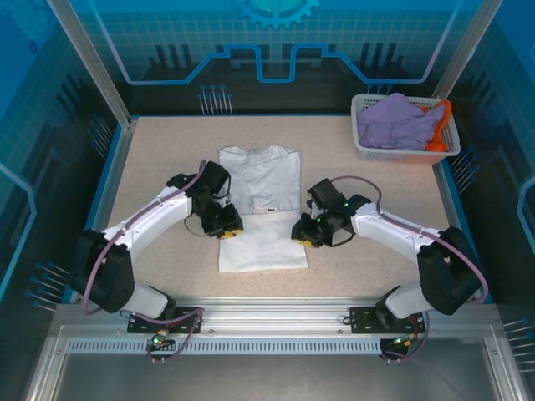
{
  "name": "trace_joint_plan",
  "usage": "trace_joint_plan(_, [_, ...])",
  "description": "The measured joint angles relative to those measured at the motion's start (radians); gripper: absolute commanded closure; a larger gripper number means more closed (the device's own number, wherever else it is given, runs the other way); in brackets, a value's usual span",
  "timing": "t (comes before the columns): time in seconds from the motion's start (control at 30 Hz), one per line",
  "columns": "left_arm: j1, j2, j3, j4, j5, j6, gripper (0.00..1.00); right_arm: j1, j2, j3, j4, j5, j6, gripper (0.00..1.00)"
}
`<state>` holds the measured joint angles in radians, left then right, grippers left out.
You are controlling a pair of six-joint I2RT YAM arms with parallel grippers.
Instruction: Fold and stack the t-shirts
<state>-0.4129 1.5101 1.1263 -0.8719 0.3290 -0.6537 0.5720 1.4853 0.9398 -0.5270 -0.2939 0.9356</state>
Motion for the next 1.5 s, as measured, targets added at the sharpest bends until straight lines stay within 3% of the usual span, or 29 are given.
trace_joint_plan(0.33, [0.118,0.301,0.031,0.139,-0.026,0.068,0.92,-0.074,0.404,0.252,0.03,0.018,-0.066,0.89])
trace_joint_plan(0.53, [0.208,0.37,0.031,0.184,0.003,0.068,0.88,-0.132,0.448,0.238,0.066,-0.052,-0.043,0.83])
trace_joint_plan(0.63, [0.214,0.37,0.031,0.191,0.006,0.067,0.73,-0.142,0.42,0.198,0.107,-0.076,-0.029,0.77])
trace_joint_plan(0.77, [0.216,0.335,0.032,0.198,0.018,0.056,0.39,-0.155,0.346,0.119,0.141,-0.079,0.002,0.68])
trace_joint_plan(0.83, [0.218,0.291,0.032,0.202,0.032,0.043,0.34,-0.16,0.286,0.071,0.155,-0.077,0.019,0.67])
trace_joint_plan(0.9, [0.219,0.219,0.032,0.207,0.048,0.032,0.35,-0.158,0.207,0.027,0.167,-0.076,0.035,0.66])
trace_joint_plan(1.0, [0.209,0.1,0.017,0.227,0.083,0.024,0.51,-0.13,0.097,-0.025,0.212,-0.082,0.06,0.7])
trace_joint_plan(1.13, [0.131,-0.002,-0.071,0.271,0.175,0.005,0.6,-0.042,0.042,-0.092,0.262,-0.114,0.085,0.71])
trace_joint_plan(1.33, [-0.032,0.084,-0.251,0.36,0.332,-0.027,0.68,0.063,0.118,-0.143,0.267,-0.171,0.086,0.74])
trace_joint_plan(1.5, [-0.107,0.189,-0.298,0.364,0.324,-0.024,0.7,0.083,0.195,-0.146,0.249,-0.196,0.047,0.75])
